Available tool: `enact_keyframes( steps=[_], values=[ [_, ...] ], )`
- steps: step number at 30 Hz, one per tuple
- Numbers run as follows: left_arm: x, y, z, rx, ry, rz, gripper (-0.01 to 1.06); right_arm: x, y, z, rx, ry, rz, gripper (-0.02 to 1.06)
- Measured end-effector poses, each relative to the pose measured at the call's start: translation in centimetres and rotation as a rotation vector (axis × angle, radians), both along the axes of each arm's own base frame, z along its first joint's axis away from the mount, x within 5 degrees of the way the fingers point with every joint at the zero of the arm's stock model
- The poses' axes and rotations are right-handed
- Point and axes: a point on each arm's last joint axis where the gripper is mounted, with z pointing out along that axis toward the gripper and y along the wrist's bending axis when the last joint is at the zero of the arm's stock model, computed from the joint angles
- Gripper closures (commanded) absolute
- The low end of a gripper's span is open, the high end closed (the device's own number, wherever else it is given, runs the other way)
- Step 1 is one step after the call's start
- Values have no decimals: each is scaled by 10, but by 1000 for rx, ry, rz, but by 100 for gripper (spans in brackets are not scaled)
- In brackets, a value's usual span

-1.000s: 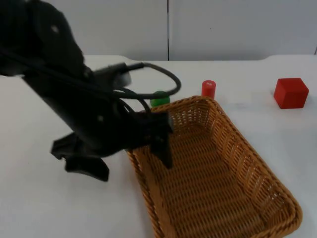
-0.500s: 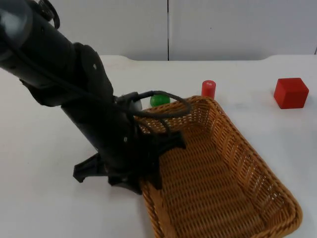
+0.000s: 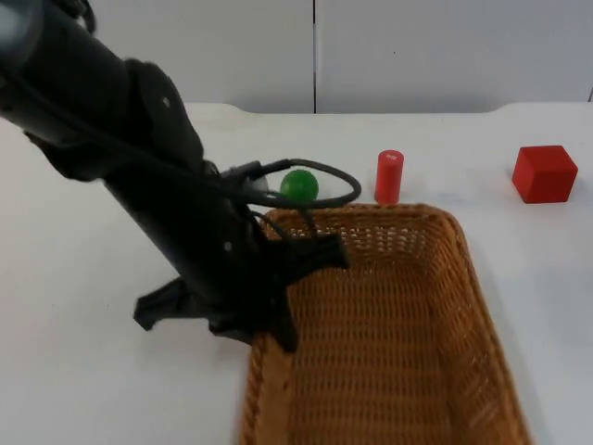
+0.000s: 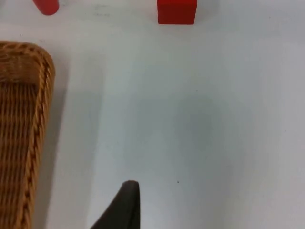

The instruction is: Pick up the basket with the left hand and place the object to the left of the red cylinder into the basket with the right hand.

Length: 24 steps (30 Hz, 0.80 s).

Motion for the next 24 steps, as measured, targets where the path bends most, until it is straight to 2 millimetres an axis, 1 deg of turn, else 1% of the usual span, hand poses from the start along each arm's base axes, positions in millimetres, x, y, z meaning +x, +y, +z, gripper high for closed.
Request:
enact_keyframes(
  steps=[1, 2, 4, 6, 7, 9, 11, 12, 13, 16, 17, 19, 21, 24],
  values=[
    [2, 7, 6, -7, -1, -33, 105, 0, 0, 0, 0, 1, 0, -1],
    [2, 7, 6, -7, -1, -33, 105, 0, 0, 0, 0, 1, 0, -1],
    [4, 29, 17, -18, 16, -60, 105, 0, 0, 0, 0, 2, 0, -1],
    [8, 56, 29, -29, 1, -28, 105, 0, 0, 0, 0, 4, 0, -1],
    [8, 56, 29, -29, 1, -28, 105, 0, 0, 0, 0, 4, 0, -1],
    [9, 82, 42, -36, -32, 3, 105, 0, 0, 0, 0, 4, 0, -1],
    [6, 108, 49, -43, -38, 15, 105, 0, 0, 0, 7, 5, -1, -1],
    [6, 108, 49, -43, -38, 15, 105, 0, 0, 0, 7, 5, -1, -1],
    [1, 126, 52, -53, -22, 18, 105, 0, 1, 0, 14, 5, -2, -1],
    [-11, 161, 47, -72, 28, 51, 105, 0, 2, 0, 35, 7, -5, -1],
    [-11, 161, 47, -72, 28, 51, 105, 0, 2, 0, 35, 7, -5, -1],
    [-20, 179, 40, -75, 44, 65, 105, -1, 3, 0, 41, 7, -6, -1],
    [-28, 193, 33, -74, 50, 80, 105, -1, 3, 0, 48, 8, -7, -1],
    [-33, 203, 30, -75, 49, 87, 105, -1, 6, 0, 51, 8, 13, -1]
  ],
)
